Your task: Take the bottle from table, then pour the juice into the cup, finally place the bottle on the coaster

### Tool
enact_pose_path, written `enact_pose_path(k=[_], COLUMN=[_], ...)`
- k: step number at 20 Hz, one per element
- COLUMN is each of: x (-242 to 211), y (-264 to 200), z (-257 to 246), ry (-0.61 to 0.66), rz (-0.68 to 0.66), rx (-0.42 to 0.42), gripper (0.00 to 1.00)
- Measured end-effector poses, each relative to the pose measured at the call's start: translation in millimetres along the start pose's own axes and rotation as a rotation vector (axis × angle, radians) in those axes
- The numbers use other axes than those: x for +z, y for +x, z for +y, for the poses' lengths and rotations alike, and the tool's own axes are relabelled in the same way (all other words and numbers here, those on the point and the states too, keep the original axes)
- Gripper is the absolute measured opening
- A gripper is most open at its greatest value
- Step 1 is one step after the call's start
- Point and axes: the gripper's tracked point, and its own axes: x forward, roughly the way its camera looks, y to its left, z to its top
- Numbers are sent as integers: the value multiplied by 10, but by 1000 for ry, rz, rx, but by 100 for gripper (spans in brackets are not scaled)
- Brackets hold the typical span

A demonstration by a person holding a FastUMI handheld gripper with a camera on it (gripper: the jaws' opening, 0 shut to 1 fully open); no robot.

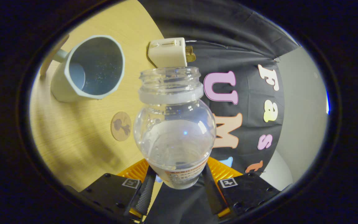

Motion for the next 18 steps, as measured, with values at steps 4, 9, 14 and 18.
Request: enact_pose_path(k=[4,9,14,18], x=[26,35,67,72], y=[-34,-35,-17,5], z=[-21,-61,-95,-123], ry=[-35,-63,-82,-89], rz=[-15,-20,-22,-20], rx=[-15,-35,-46,-48], gripper=[82,82,81,81])
